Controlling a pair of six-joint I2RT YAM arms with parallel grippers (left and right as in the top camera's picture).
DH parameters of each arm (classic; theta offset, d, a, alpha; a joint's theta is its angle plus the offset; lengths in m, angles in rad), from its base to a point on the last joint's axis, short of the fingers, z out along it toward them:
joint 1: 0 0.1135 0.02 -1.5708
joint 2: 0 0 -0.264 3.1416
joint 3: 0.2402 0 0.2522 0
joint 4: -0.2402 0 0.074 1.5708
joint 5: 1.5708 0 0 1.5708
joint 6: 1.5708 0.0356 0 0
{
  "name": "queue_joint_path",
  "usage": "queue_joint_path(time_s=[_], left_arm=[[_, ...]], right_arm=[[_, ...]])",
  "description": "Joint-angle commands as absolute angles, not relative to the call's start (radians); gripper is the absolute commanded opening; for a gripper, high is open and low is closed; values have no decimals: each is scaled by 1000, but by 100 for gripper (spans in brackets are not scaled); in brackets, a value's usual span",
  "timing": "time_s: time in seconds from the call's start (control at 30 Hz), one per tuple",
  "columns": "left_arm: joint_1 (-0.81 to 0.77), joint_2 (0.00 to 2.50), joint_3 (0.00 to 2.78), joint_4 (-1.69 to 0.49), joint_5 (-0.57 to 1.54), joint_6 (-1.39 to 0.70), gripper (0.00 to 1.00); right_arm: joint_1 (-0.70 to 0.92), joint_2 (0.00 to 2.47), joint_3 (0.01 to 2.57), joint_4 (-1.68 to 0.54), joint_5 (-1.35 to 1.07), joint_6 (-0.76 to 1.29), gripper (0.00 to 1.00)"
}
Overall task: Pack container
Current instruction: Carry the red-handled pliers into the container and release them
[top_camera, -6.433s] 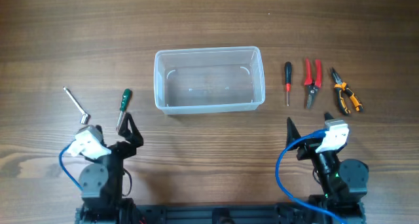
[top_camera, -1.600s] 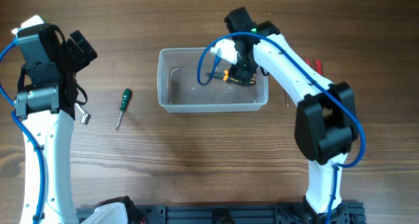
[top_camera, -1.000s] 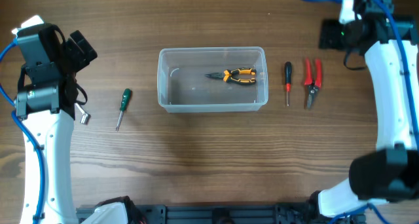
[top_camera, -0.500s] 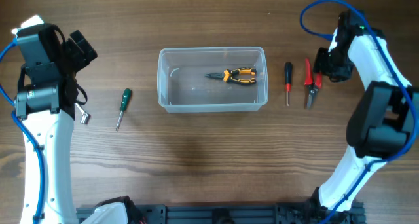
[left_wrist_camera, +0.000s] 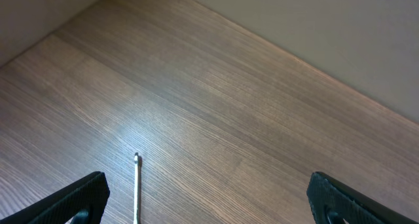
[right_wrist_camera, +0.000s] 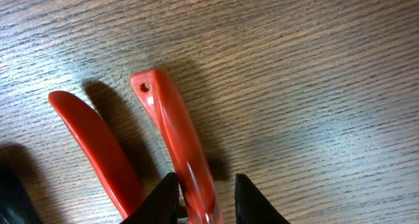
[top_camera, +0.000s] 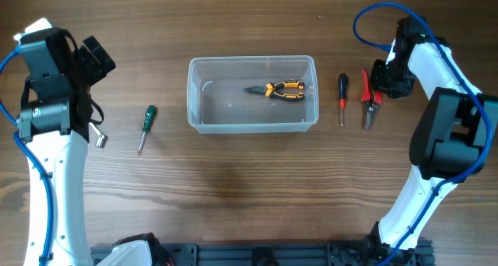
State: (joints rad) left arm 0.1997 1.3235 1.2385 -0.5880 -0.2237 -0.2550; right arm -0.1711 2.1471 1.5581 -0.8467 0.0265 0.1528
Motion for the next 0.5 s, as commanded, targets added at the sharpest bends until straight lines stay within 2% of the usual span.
queue_joint_path(time_s=[0.0, 0.27, 0.3, 0.33, 0.37, 0.47], left_arm=[[206, 1326, 1261, -585, -233, -239, 100], [206, 1326, 1261, -585, -233, -239, 100], [206, 1326, 1261, -585, -233, -239, 100], [206, 1326, 1261, -585, -233, -239, 100], [206, 1326, 1261, -585, -233, -239, 100], [206, 1326, 1261, -585, -233, -239, 100]], right_arm=[[-166, 2170, 1531, -814, 19, 126, 34], [-166, 2170, 1425, -730, 18, 26, 33], [-166, 2170, 1415, -726, 17, 26, 27], [-166, 2170, 1413, -728, 17, 26, 12], [-166, 2170, 1413, -730, 17, 27, 5], [-166, 2167, 1425, -744, 14, 28, 4]])
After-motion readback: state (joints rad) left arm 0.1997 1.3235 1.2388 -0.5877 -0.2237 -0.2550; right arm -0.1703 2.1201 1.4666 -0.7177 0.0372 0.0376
